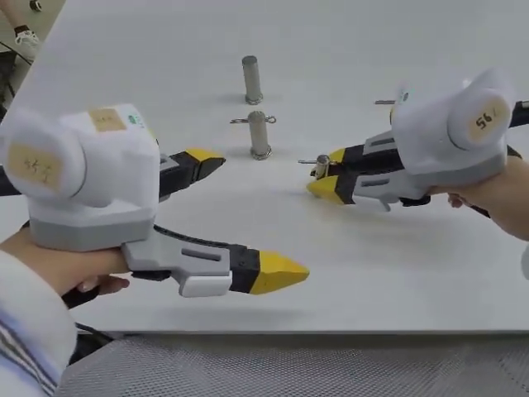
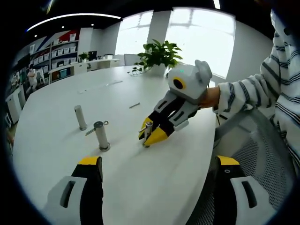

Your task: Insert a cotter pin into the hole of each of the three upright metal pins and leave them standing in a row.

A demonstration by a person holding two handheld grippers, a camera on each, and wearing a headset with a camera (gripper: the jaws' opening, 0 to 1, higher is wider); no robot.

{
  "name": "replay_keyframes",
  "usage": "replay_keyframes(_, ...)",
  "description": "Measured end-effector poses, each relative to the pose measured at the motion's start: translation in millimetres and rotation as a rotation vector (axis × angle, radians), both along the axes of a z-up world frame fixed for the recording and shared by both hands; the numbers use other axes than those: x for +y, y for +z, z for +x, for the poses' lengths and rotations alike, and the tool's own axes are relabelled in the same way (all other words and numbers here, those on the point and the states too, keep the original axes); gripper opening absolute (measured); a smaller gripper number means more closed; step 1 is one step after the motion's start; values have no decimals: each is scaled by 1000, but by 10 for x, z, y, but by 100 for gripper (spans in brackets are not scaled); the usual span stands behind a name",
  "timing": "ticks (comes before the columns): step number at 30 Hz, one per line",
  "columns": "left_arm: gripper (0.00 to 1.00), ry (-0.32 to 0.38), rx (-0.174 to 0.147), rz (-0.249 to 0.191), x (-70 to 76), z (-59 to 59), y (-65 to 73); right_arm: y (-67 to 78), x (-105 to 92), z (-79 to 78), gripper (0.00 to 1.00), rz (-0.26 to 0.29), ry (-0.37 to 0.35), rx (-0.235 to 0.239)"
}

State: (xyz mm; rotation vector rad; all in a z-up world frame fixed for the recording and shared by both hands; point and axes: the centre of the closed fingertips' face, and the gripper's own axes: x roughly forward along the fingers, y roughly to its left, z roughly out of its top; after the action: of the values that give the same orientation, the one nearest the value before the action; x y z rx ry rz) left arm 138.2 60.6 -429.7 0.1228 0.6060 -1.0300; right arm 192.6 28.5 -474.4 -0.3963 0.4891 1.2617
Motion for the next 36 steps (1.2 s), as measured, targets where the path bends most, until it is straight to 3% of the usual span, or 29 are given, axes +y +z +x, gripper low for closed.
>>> replay_keyframes(5,99,11,22,-1,19,-35,-43,82,23,27,4,18,37,-23)
replay_keyframes(8,99,35,26,-9,36,-44,-52,165,-7,166,4,14,38,-54)
replay_keyframes(13,99,48,37,-14,42,-82,-62,183,-112,454,4,2,17,-80)
replay_keyframes(19,99,59,39,-11,66,-104,-61,179,-189,615,4,20,11,-62)
replay_keyframes(36,98,85,55,-5,154,-122,-68,30,-151,619,4,43,-11,-11)
